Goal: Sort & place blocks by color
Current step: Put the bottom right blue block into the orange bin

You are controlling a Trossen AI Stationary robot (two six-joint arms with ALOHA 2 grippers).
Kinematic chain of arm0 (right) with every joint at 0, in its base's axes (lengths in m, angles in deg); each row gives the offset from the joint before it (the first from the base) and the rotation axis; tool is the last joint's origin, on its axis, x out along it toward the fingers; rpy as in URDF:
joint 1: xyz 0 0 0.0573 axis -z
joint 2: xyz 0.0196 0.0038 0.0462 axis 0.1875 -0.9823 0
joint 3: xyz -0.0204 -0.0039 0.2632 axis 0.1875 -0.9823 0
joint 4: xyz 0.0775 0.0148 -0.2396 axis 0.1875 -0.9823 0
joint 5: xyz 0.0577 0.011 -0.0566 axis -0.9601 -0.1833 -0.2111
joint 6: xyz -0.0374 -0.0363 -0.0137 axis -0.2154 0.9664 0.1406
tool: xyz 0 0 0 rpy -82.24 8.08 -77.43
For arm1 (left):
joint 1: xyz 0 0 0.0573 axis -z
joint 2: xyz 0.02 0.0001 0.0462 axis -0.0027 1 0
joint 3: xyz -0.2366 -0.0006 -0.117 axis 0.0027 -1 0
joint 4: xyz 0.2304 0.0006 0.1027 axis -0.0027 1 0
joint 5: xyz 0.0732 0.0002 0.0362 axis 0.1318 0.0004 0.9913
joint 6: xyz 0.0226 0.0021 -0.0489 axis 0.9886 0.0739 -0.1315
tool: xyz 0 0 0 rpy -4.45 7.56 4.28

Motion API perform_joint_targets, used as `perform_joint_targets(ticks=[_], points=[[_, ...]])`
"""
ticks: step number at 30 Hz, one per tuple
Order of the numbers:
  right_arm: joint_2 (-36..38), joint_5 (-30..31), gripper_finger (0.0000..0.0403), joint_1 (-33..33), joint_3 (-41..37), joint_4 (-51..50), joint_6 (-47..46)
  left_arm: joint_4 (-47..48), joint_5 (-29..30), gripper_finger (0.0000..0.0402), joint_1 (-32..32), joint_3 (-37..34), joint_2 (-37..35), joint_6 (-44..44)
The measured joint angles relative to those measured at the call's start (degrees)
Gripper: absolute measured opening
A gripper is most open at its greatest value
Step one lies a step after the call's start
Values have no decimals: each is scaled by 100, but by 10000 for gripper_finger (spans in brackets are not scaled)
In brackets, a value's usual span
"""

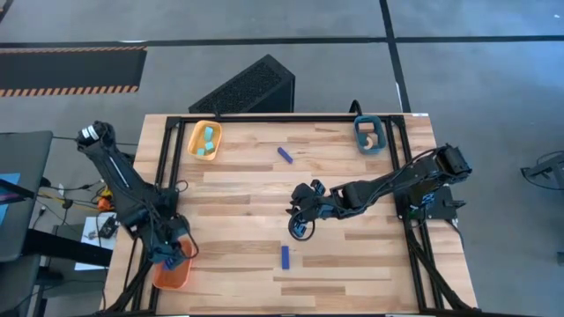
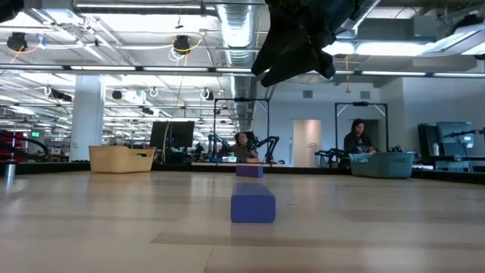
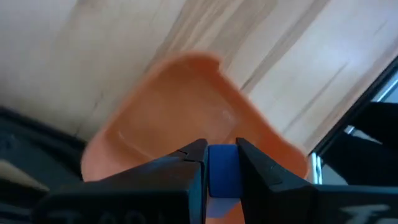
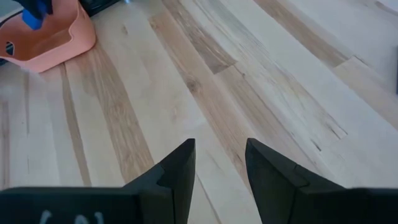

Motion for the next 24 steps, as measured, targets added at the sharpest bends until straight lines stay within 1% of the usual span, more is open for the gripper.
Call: perform_joint_targets(ticks=[2, 6, 14, 18, 24], points=[[0, 0, 162, 0, 0, 2, 0, -215, -109, 32, 111, -71, 84, -161], [0, 2, 161, 0, 0, 2, 0, -524, -118, 32, 295, -138, 209, -394], [0, 12, 163, 42, 0, 70, -47, -554, -63, 36, 590, -143, 406, -920], [0, 11, 169, 38, 0, 121, -239, -545, -63, 55, 644, -143, 406, -1171], [2, 11, 177, 39, 0, 223, -260, -538, -72, 94, 644, -143, 406, -1280]])
